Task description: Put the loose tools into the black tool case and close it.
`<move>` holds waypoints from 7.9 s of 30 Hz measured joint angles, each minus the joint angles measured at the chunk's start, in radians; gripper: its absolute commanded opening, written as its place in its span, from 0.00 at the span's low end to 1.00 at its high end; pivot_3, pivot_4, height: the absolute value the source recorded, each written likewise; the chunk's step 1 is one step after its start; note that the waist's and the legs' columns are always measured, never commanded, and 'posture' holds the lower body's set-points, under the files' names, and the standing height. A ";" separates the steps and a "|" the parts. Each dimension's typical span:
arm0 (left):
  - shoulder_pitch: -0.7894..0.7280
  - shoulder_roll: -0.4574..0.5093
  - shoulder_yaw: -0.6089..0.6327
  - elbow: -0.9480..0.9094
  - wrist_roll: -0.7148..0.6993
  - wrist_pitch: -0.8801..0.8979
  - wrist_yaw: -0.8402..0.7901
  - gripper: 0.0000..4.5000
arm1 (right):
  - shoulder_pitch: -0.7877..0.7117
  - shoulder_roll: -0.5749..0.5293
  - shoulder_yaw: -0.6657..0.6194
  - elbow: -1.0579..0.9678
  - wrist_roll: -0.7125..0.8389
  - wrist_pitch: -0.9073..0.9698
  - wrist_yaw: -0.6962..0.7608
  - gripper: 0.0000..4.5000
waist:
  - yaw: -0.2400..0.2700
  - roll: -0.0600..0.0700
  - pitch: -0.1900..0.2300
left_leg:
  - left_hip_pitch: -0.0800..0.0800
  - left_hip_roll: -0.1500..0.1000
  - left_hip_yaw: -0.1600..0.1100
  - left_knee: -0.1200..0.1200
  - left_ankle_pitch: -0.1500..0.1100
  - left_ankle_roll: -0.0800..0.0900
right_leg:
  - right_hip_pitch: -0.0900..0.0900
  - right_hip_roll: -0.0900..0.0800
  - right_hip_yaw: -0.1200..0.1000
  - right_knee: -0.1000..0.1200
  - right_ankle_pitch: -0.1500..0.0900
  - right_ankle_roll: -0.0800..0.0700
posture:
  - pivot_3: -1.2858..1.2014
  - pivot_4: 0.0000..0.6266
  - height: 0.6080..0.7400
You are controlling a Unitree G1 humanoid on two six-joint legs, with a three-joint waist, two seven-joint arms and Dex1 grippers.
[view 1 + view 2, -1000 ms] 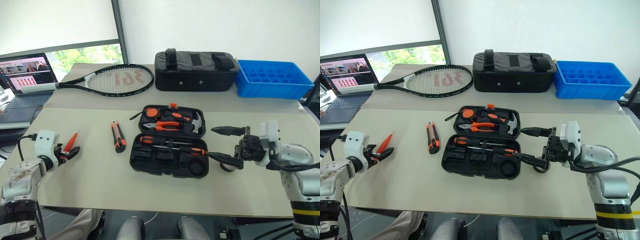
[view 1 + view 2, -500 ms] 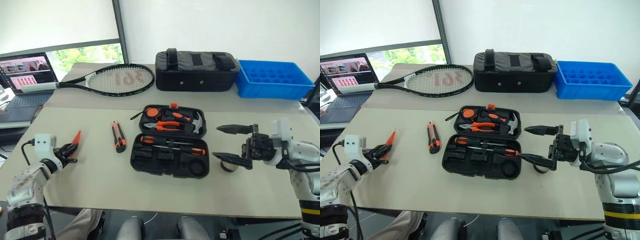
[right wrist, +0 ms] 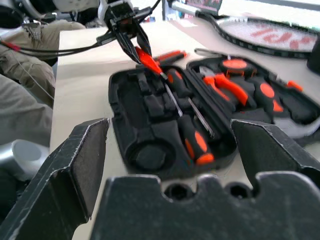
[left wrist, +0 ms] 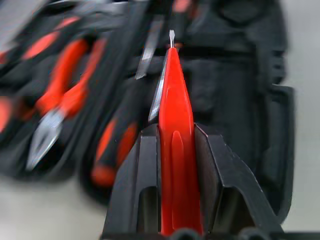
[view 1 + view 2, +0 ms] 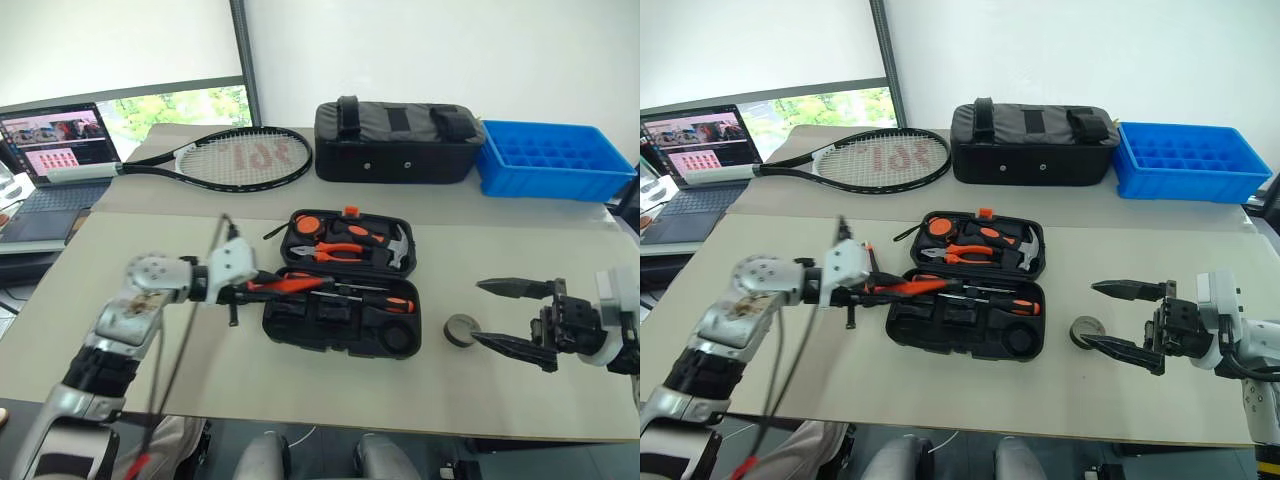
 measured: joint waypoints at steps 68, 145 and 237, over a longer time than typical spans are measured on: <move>-0.146 -0.284 -0.014 0.526 0.063 -0.327 -0.094 0.02 | 0.161 0.050 -0.060 -0.136 -0.023 -0.068 -0.128 1.00 | 0.013 0.003 -0.001 | -0.002 -0.001 -0.002 0.009 0.000 0.000 | 0.001 0.000 0.000 0.002 -0.001 0.004 | 0.52 0.24 0.75; 0.035 -0.306 0.352 0.029 0.005 0.333 0.799 0.37 | -0.092 0.015 0.041 -0.028 0.000 -0.004 -0.084 1.00 | 0.023 0.005 -0.002 | -0.002 -0.004 -0.005 0.008 0.001 -0.003 | 0.001 -0.001 0.000 0.002 0.001 0.004 | 0.52 0.24 0.75; -0.151 -0.209 -0.161 0.202 0.149 -0.048 -0.044 0.55 | 0.130 0.033 -0.032 -0.120 -0.038 -0.081 -0.135 1.00 | 0.013 0.005 -0.002 | -0.003 -0.003 -0.004 0.010 0.001 0.001 | 0.002 0.000 0.003 0.002 -0.001 0.007 | 0.52 0.24 0.75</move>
